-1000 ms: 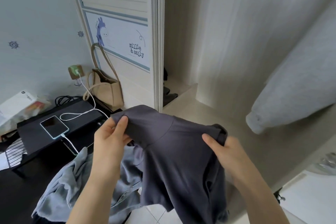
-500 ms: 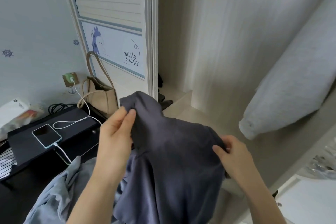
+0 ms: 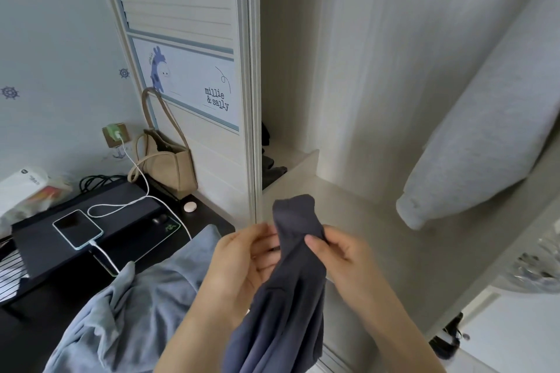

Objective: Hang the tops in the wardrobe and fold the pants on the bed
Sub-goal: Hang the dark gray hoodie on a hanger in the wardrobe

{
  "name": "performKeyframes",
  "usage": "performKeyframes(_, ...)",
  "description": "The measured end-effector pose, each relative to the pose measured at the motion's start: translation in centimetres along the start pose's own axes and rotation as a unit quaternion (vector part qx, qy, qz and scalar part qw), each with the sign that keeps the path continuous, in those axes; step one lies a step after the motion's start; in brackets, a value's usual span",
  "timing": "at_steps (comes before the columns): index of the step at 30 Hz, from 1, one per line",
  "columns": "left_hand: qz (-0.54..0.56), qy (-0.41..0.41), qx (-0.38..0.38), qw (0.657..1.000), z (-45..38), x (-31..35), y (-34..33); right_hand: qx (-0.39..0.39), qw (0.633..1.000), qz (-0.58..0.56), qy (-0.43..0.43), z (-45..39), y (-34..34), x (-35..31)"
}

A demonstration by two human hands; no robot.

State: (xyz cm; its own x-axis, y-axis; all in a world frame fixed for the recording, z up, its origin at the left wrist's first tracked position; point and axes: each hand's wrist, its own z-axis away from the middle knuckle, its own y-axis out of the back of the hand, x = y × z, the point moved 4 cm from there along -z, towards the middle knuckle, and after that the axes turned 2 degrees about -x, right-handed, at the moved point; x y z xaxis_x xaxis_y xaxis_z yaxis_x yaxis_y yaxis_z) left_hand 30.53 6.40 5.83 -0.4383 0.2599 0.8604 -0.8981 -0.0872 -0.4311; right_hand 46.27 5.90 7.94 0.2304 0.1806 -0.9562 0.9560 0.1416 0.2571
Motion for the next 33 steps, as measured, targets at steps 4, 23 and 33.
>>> performKeyframes(4, -0.098, 0.054, 0.072, 0.991, -0.7, -1.7, 1.3, 0.017, 0.995, -0.096, -0.017, 0.1, 0.0, 0.7)
performKeyframes(23, -0.077, -0.162, 0.137, 0.974, 0.4, 1.5, -0.1, 0.074, 0.971, -0.148, -0.171, 0.6, 2.0, 3.4)
performKeyframes(33, -0.187, -0.306, 0.089, 0.929, 1.9, 2.2, -3.2, 0.095, 0.918, 0.369, -0.108, 0.4, 1.6, 3.8)
